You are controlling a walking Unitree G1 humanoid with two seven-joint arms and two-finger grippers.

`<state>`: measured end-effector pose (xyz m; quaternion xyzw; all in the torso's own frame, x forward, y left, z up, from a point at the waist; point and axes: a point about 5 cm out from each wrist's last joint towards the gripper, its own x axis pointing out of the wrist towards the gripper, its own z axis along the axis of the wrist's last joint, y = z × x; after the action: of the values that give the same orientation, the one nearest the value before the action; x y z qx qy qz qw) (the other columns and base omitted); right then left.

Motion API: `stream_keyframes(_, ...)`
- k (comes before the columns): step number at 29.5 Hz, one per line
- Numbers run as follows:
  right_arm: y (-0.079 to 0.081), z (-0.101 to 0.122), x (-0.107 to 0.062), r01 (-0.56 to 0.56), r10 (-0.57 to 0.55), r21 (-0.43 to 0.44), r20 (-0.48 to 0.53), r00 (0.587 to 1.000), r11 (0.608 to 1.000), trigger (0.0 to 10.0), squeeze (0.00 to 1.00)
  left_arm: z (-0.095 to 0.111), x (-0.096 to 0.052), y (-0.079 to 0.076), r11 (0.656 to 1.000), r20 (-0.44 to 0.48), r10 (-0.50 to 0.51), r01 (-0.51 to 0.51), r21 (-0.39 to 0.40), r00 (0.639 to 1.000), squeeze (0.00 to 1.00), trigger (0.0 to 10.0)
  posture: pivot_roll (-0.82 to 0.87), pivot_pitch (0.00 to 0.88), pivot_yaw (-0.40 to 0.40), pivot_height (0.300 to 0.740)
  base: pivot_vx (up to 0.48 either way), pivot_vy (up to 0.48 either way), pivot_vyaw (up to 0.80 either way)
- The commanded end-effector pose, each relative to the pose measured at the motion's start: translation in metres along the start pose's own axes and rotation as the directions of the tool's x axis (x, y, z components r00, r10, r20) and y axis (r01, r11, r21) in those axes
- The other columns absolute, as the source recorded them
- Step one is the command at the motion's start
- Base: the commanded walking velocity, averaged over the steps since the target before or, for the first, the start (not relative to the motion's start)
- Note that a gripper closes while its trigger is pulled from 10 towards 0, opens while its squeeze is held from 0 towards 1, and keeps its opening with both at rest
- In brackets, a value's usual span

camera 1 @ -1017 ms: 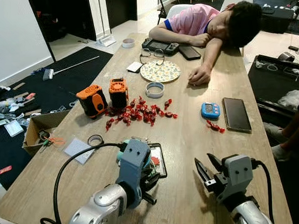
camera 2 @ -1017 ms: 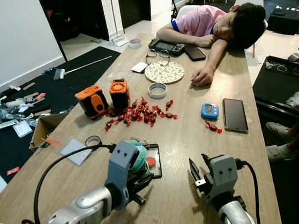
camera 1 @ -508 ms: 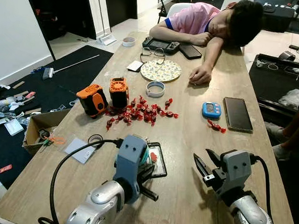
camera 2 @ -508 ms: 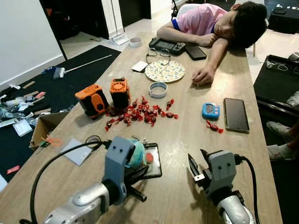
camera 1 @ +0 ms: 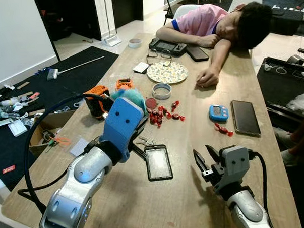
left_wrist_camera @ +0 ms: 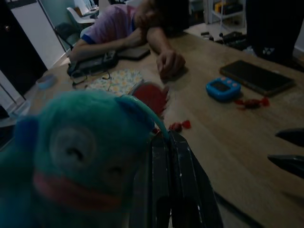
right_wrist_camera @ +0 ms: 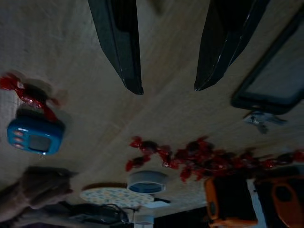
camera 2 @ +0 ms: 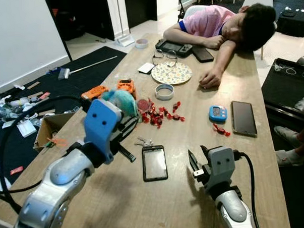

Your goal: Hang keys on a hook

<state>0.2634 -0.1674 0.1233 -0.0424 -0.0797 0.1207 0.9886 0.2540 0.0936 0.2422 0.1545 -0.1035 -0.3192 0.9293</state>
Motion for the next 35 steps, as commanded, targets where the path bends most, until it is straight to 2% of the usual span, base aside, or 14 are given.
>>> stream_keyframes(1, 0.0, -0.005, -0.002, 0.004, -0.004, -0.004, -0.017, 1.0, 1.0, 10.0, 0.0, -0.011, -0.002, -0.007, 0.999, -0.055, -0.046, 0.046, -0.007, 0.997, 0.0, 10.0, 0.06, 0.105, 0.017, 0.74, 0.0, 0.0, 0.0)
stream_keyframes(4, 0.001, -0.006, -0.001, 0.008, -0.008, -0.003, -0.015, 1.0, 1.0, 10.0, 0.0, -0.048, -0.009, -0.005, 0.911, -0.259, -0.064, 0.162, 0.38, 0.964, 0.0, 10.0, 0.07, 0.105, 0.015, 0.74, 0.0, 0.0, 0.0)
stream_keyframes(5, 0.001, -0.006, -0.001, 0.008, -0.008, -0.003, -0.015, 1.0, 1.0, 10.0, 0.0, -0.048, -0.009, -0.005, 0.911, -0.259, -0.064, 0.162, 0.38, 0.964, 0.0, 10.0, 0.07, 0.105, 0.015, 0.74, 0.0, 0.0, 0.0)
stream_keyframes(6, 0.001, -0.006, -0.001, 0.007, -0.008, -0.003, -0.014, 1.0, 1.0, 10.0, 0.0, -0.056, -0.009, 0.017, 0.838, -0.283, 0.047, 0.116, 0.533, 0.958, 0.0, 10.0, 0.07, 0.108, 0.015, 0.74, 0.0, 0.0, 0.0)
stream_keyframes(8, 0.0, -0.006, 0.0, 0.007, -0.007, -0.004, -0.013, 1.0, 1.0, 10.0, 0.0, -0.057, -0.01, 0.026, 0.804, -0.283, 0.088, 0.099, 0.587, 0.955, 0.0, 10.0, 0.07, 0.108, 0.015, 0.74, 0.0, 0.0, 0.0)
stream_keyframes(10, 0.0, -0.007, 0.0, 0.008, -0.009, -0.004, -0.012, 1.0, 1.0, 10.0, 0.0, -0.054, -0.011, 0.058, 0.642, -0.24, 0.238, 0.033, 0.766, 0.941, 0.0, 10.0, 0.07, 0.109, 0.016, 0.74, 0.0, 0.0, 0.0)
stream_keyframes(12, 0.0, -0.007, 0.0, 0.01, -0.01, -0.005, -0.011, 1.0, 1.0, 10.0, 0.0, -0.048, -0.013, 0.077, 0.557, -0.18, 0.336, -0.04, 0.83, 0.924, 0.0, 10.0, 0.07, 0.109, 0.018, 0.74, 0.0, 0.0, 0.0)
stream_keyframes(20, 0.003, -0.008, 0.001, 0.006, -0.006, -0.002, -0.009, 1.0, 1.0, 10.0, 0.0, -0.05, -0.014, 0.067, 0.586, -0.159, 0.233, -0.008, 0.81, 0.959, 0.0, 10.0, 0.08, 0.111, 0.016, 0.74, 0.0, 0.0, 0.0)
stream_keyframes(24, 0.002, -0.009, 0.001, 0.004, -0.004, -0.005, -0.008, 1.0, 1.0, 10.0, 0.0, -0.075, -0.022, 0.07, 0.52, -0.242, 0.211, 0.101, 0.848, 0.947, 0.0, 10.0, 0.08, 0.111, 0.014, 0.74, 0.0, 0.0, 0.0)
stream_keyframes(26, 0.003, -0.008, 0.001, 0.002, -0.002, -0.007, -0.007, 1.0, 1.0, 10.0, 0.0, -0.072, -0.026, 0.097, 0.471, -0.168, 0.36, -0.024, 0.882, 0.918, 0.0, 10.0, 0.08, 0.114, 0.019, 0.74, 0.0, 0.0, 0.0)
stream_keyframes(27, 0.002, -0.009, 0.001, 0.003, -0.003, -0.008, -0.008, 1.0, 1.0, 10.0, 0.0, -0.07, -0.026, 0.092, 0.448, -0.181, 0.278, 0.039, 0.893, 0.943, 0.0, 10.0, 0.08, 0.111, 0.009, 0.74, 0.0, 0.0, 0.0)
stream_keyframes(29, 0.003, -0.009, 0.002, -0.002, 0.002, -0.009, -0.007, 1.0, 1.0, 10.0, 0.0, -0.057, -0.021, 0.082, 0.467, -0.13, 0.17, 0.036, 0.883, 0.977, 0.0, 10.0, 0.08, 0.12, 0.015, 0.74, 0.0, 0.0, 0.0)
stream_keyframes(31, 0.003, -0.009, 0.003, -0.008, 0.008, -0.011, -0.005, 1.0, 1.0, 10.0, 0.0, -0.033, -0.014, 0.1, 0.445, 0.022, 0.279, -0.15, 0.883, 0.96, 0.0, 10.0, 0.09, 0.115, 0.014, 0.74, 0.0, 0.0, 0.0)
stream_keyframes(35, 0.003, -0.009, 0.003, -0.007, 0.007, -0.01, -0.004, 1.0, 1.0, 10.0, 0.0, -0.019, -0.009, 0.099, 0.449, 0.09, 0.27, -0.208, 0.869, 0.959, 0.0, 10.0, 0.09, 0.115, 0.014, 0.74, 0.0, 0.0, 0.0)
